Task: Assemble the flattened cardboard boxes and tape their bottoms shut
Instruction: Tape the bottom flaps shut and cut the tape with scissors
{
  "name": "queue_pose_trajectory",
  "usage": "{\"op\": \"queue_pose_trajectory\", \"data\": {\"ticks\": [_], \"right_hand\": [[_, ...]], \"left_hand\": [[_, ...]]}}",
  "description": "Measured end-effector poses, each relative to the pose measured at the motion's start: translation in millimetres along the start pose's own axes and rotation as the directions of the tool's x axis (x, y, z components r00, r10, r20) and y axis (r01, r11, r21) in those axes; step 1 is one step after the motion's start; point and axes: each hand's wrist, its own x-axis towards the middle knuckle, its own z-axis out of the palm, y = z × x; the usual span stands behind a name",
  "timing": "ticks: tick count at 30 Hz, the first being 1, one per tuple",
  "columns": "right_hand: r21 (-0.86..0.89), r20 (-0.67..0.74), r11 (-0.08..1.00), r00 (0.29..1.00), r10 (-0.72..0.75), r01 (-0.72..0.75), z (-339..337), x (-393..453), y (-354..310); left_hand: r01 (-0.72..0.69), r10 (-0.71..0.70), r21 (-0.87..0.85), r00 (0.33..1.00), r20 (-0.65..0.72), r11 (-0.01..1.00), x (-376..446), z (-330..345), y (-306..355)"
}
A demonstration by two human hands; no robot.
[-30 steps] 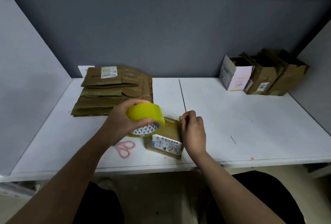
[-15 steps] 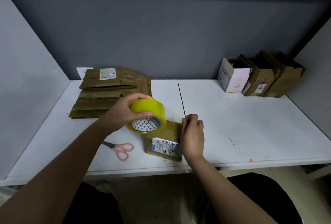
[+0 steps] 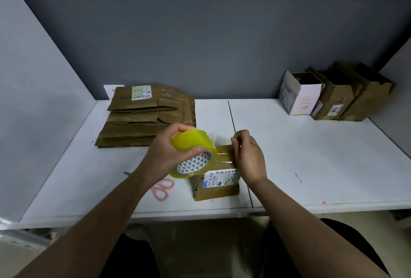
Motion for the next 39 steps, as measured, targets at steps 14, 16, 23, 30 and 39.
{"op": "queue_pose_trajectory", "data": {"ticks": [14, 16, 23, 30, 39], "right_hand": [[0.245, -0.008, 0.954, 0.984, 0.177, -0.17, -5.9, -10.5, -3.5], [0.318, -0.005, 0.914, 0.964, 0.267, -0.252, -14.2, -10.8, -4.0], [0.351, 0.201, 0.778, 0.853, 0.481, -0.521, -24.7, -9.1, 16.2], [0.33, 0.191, 0.779, 0.846, 0.497, -0.532, -16.3, -9.3, 13.6], [0.239, 0.181, 0.833, 0.865, 0.467, -0.5, -10.2, -6.6, 10.2]], "left_hand": [[-0.057, 0.052, 0.042, 0.992, 0.112, 0.997, 11.2, -10.6, -0.8], [-0.054, 0.047, 0.069, 0.995, 0.093, 0.996, 10.9, -8.9, 0.1], [-0.161, 0.133, 0.307, 0.985, 0.108, 0.938, 15.0, 2.7, 3.6], [-0.157, 0.128, 0.332, 0.986, 0.106, 0.93, 15.7, 6.6, 4.8], [-0.139, 0.113, 0.399, 0.99, 0.087, 0.906, 15.9, 10.4, 8.1]]}}
